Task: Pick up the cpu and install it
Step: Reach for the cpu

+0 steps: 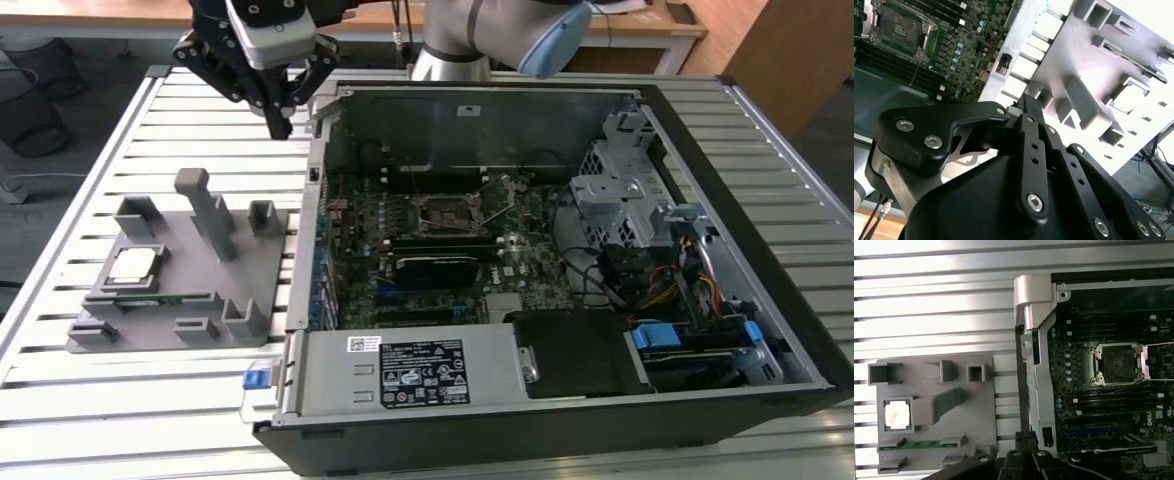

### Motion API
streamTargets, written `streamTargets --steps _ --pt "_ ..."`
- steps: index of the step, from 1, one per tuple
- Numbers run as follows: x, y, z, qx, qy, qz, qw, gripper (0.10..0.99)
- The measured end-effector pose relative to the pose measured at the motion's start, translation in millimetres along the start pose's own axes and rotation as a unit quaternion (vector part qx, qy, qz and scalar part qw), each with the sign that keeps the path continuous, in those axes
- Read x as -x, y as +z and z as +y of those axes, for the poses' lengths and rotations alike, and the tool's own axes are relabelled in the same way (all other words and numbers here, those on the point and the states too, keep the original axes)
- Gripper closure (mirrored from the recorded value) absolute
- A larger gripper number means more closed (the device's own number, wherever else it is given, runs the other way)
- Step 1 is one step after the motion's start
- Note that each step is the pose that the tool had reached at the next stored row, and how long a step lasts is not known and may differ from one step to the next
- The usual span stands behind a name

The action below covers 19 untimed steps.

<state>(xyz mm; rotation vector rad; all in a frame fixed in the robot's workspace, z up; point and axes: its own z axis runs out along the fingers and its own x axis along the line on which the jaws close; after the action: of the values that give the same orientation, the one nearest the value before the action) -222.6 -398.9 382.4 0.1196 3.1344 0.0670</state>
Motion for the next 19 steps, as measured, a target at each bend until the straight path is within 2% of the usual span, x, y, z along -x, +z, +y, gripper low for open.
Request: streamTargets --steps 9,19 --pt "-11.3 2.2 -1.0 -0.0004 0.000 0.0047 1.0000 0.980" --pt "-20.8 5.5 -1.9 -0.0013 0.001 0.0156 0.9999 0.980"
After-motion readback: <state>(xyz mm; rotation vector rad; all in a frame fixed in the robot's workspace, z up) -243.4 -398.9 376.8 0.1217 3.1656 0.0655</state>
